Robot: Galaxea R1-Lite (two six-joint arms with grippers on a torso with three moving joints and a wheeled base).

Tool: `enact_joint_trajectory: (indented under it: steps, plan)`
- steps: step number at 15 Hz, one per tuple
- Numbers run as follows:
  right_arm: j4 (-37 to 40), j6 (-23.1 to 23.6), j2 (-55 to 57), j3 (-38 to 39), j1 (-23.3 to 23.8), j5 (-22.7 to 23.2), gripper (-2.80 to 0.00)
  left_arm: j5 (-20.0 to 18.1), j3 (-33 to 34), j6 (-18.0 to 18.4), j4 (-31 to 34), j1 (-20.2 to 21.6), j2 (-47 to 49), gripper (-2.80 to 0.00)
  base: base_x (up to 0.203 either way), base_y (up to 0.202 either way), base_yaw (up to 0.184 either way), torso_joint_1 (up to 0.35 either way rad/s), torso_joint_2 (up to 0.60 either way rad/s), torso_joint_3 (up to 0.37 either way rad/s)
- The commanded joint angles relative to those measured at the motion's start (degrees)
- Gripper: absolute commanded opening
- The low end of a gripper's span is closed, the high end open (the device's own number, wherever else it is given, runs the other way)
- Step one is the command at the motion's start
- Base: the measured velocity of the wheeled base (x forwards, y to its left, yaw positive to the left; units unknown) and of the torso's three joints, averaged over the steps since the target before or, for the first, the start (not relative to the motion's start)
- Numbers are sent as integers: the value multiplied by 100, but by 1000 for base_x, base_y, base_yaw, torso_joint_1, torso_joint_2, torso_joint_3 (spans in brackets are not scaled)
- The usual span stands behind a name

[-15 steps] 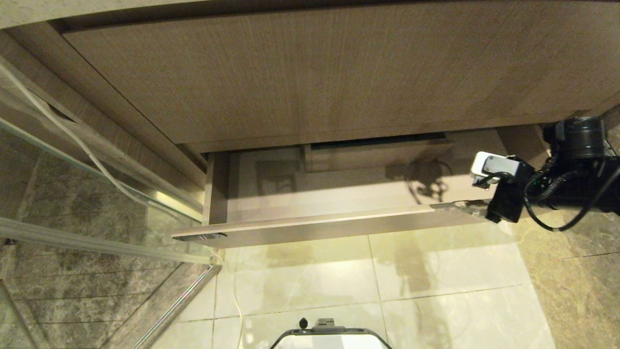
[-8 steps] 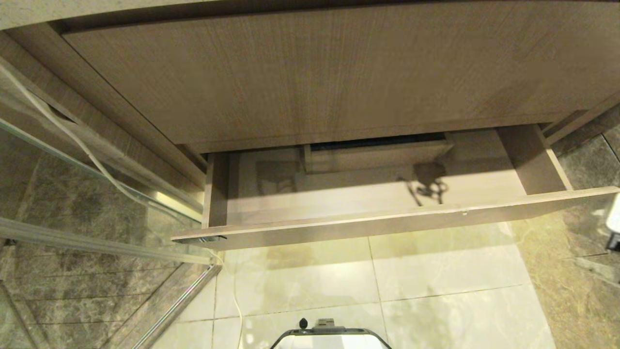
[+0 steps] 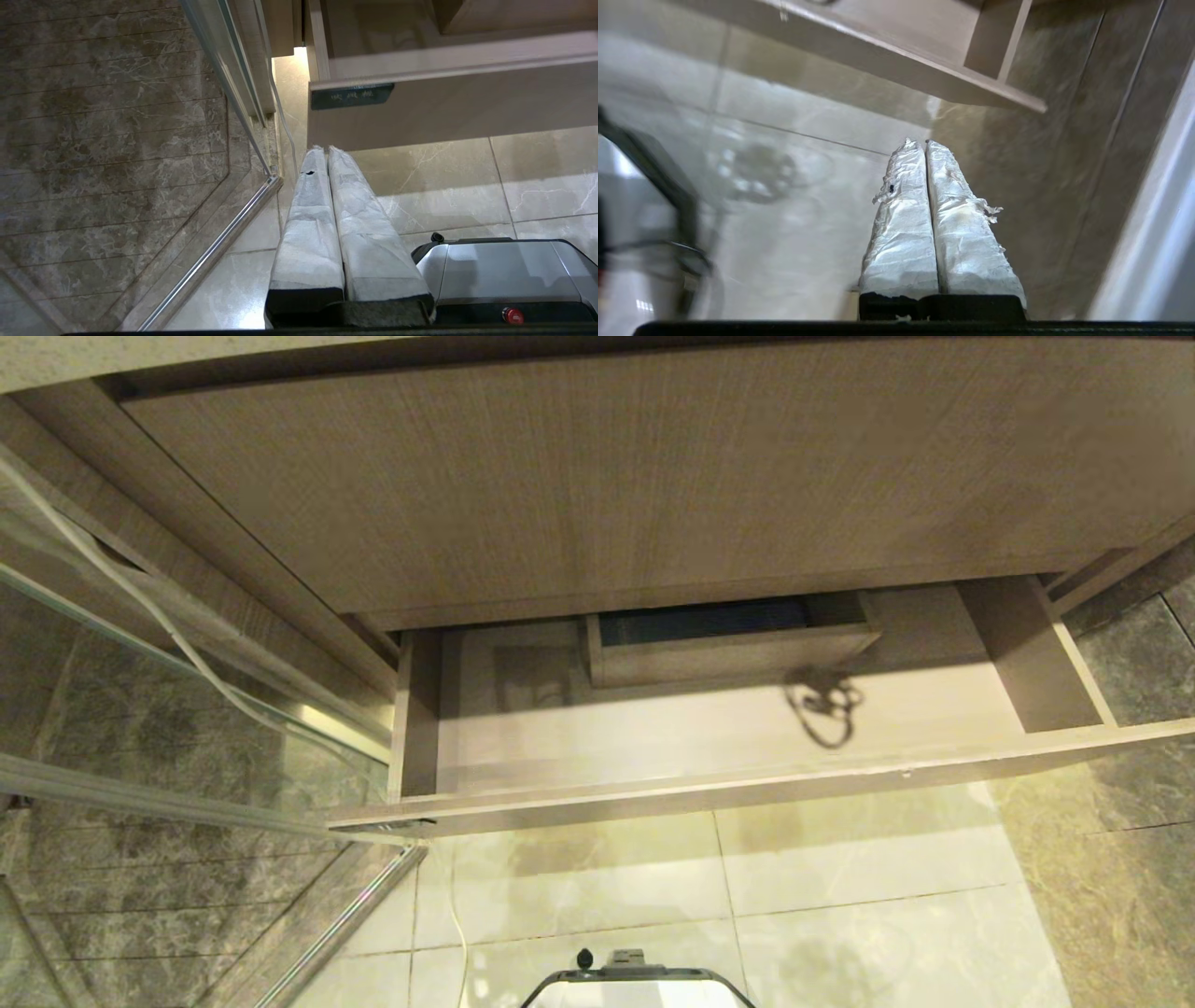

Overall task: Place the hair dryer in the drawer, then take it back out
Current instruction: Pull open the drawer

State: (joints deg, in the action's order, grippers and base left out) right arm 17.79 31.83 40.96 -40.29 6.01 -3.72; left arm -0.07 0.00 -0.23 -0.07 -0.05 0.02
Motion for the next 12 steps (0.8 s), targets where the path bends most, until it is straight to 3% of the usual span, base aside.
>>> enact_joint_trajectory:
  steps: [1, 6, 12]
  plan:
    - [73, -440, -423, 134, -3, 1, -280, -1, 0, -3, -1, -4, -2, -280, 0, 0, 0, 0, 0, 0]
    - [-313, -2238, -1400, 937, -381, -2, -280, -1, 7, -3, -1, -4, -2, -280, 0, 0, 0, 0, 0, 0]
    - [-1280, -2731, -3512, 2985, -1074, -3, -280, -1, 0, -3, -1, -4, -2, -280, 0, 0, 0, 0, 0, 0]
